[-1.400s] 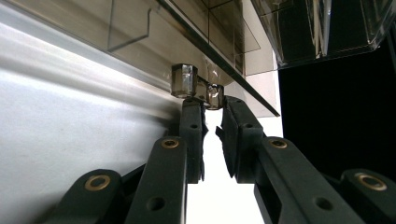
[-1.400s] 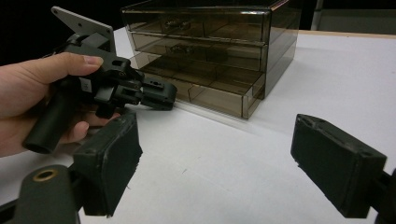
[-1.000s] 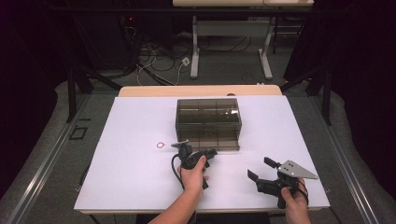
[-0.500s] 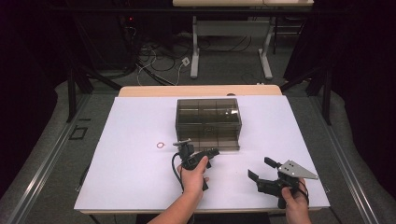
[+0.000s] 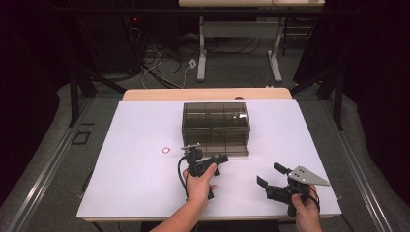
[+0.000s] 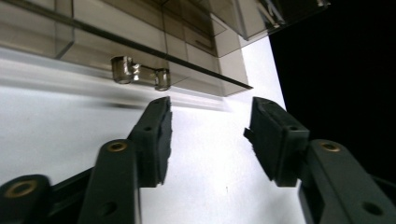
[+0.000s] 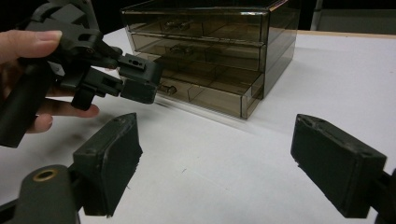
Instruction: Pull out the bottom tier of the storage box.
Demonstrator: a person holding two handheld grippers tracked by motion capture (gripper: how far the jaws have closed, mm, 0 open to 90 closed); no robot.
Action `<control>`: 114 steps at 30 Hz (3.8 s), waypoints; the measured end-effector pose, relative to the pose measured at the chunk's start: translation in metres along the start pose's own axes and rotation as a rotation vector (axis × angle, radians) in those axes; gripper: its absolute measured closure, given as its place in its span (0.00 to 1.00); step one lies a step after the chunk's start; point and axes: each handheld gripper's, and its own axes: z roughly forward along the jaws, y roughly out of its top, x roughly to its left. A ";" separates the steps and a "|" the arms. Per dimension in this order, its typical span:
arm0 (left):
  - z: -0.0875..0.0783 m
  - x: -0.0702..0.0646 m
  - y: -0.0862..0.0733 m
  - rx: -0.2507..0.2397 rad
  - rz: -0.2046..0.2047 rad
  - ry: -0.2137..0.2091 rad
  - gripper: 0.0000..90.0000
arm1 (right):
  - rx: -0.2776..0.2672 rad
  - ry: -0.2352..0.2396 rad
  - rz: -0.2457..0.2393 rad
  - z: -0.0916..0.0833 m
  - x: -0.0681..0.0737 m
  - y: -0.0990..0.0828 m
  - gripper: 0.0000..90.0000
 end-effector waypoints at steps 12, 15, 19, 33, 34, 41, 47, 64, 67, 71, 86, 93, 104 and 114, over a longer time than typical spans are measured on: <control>-0.012 -0.010 0.006 0.038 0.083 0.017 0.45 | -0.012 0.003 -0.002 0.001 0.000 -0.001 0.17; -0.015 -0.013 0.009 0.033 0.120 0.034 0.43 | -0.003 0.001 0.002 0.001 0.000 0.000 0.17; -0.018 -0.017 0.013 0.026 0.148 0.069 0.38 | -0.001 0.002 0.002 0.000 -0.001 0.000 0.17; -0.031 -0.014 0.028 0.028 0.214 0.159 0.31 | -0.008 -0.001 0.010 0.000 -0.001 -0.001 0.17; -0.033 -0.014 0.029 0.026 0.228 0.171 0.31 | -0.001 0.005 0.013 -0.001 -0.001 -0.001 0.17; -0.044 -0.013 0.037 0.030 0.334 0.227 0.32 | -0.005 0.029 -0.007 -0.002 0.006 -0.001 0.17; -0.058 -0.012 0.044 0.025 0.415 0.277 0.33 | -0.001 0.026 -0.029 -0.002 0.007 -0.001 0.17; -0.066 0.002 0.069 0.019 0.540 0.413 0.35 | 0.009 0.025 -0.030 -0.002 0.010 -0.002 0.17; -0.063 0.004 0.072 0.041 0.539 0.438 0.37 | 0.010 0.027 -0.030 -0.002 0.009 -0.003 0.17; -0.060 0.007 0.078 0.057 0.503 0.458 0.41 | 0.009 0.023 -0.032 -0.003 0.009 -0.002 0.17; -0.050 0.014 0.089 0.118 0.358 0.511 0.66 | 0.018 0.032 -0.030 -0.003 0.009 -0.003 0.17; -0.045 0.018 0.090 0.138 0.306 0.518 0.74 | 0.000 0.030 -0.034 -0.002 0.009 -0.003 0.17; -0.038 0.025 0.092 0.161 0.257 0.533 0.80 | 0.004 0.033 -0.032 -0.002 0.008 -0.003 0.17; -0.036 0.034 0.092 0.168 0.206 0.514 0.83 | 0.004 0.032 -0.026 -0.003 0.008 -0.003 0.17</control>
